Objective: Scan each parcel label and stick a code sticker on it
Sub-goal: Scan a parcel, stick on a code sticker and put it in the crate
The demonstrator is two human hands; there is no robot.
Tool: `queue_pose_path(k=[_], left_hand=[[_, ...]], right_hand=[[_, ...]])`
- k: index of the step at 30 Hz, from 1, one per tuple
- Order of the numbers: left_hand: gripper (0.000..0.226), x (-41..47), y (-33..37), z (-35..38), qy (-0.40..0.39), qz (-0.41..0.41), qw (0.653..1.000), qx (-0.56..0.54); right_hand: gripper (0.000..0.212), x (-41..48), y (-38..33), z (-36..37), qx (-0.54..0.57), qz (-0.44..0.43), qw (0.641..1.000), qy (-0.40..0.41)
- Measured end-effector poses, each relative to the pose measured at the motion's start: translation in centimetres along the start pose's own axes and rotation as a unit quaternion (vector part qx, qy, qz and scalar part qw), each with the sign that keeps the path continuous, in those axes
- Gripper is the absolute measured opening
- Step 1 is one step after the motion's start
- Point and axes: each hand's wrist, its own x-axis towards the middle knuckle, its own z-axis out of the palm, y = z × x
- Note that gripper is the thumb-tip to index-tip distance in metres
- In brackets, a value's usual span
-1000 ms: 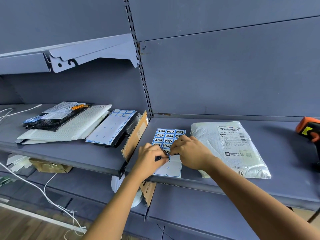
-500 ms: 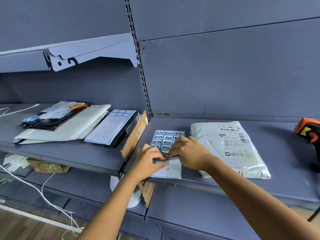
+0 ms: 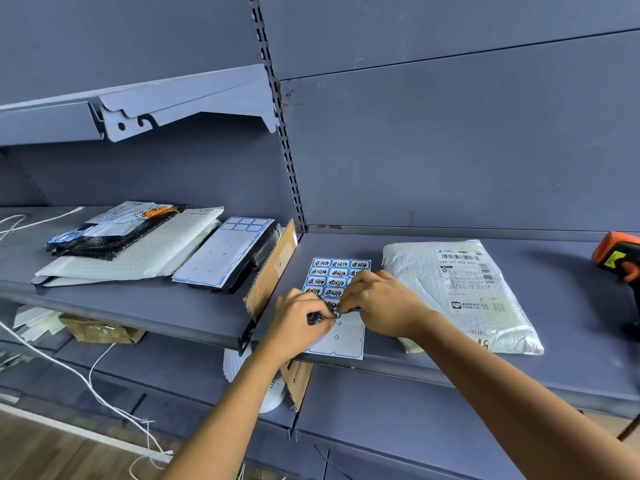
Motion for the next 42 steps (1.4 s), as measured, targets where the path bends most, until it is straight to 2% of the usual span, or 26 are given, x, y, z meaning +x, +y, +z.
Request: queue_pose_path(k=[3,9,13,21,27,29,32,36,39,41,42], left_hand=[[0.009,-0.2,0.3,-0.1,0.002,-0.011,1.0,-0.005],[0.024,-0.6,0.5,-0.1,0.01,-0.018,0.999,-0.039],[0.02,-0.6,0.4,0.0,0.035,-0.019,0.997,-0.063],[0.006,-0.9,0.6,-0.2,0.027,-0.057,0.992,-0.105],[0.02,-0.8,0.7,-0.8,0.023,-0.117,0.974,-0.193],[0.021,-0.7,1.0,-1.1,0.044,-0.126,0.967,-0.217],[0.017,-0.5,1.8,-1.6,0.091,-0.115,0.965,-0.218],[0.013,0.4,3.5,-1.5,0.173,-0.079,0.966,-0.175],[0.02,1.8,5.4,-1.1,0.255,-0.012,0.965,-0.069],[0.018,2.9,7.1,-0.6,0.3,0.028,0.953,-0.02],[0.016,3.4,8.1,-0.3,0.315,0.044,0.948,0.002]], right_hand=[[0.044,0.0,0.0,0.1,-0.005,-0.005,1.0,0.01],[0.05,0.1,-0.3,0.1,-0.025,0.003,0.999,0.024],[0.051,0.2,-0.5,-0.1,-0.047,-0.006,0.999,0.018],[0.047,0.4,-0.3,0.3,-0.067,-0.007,0.997,0.037],[0.043,0.4,-0.3,0.4,-0.072,-0.013,0.995,0.073],[0.039,0.5,-0.4,0.4,-0.044,-0.006,0.995,0.086],[0.03,0.5,-0.6,-0.4,0.062,0.065,0.987,0.133],[0.017,-0.1,-0.8,-2.7,0.136,0.202,0.938,0.248],[0.021,-0.9,-0.9,-6.0,0.334,0.342,0.851,0.218],[0.029,-2.1,-0.5,-7.8,0.473,0.377,0.775,0.183],[0.029,-2.8,-0.2,-8.6,0.498,0.388,0.758,0.165]])
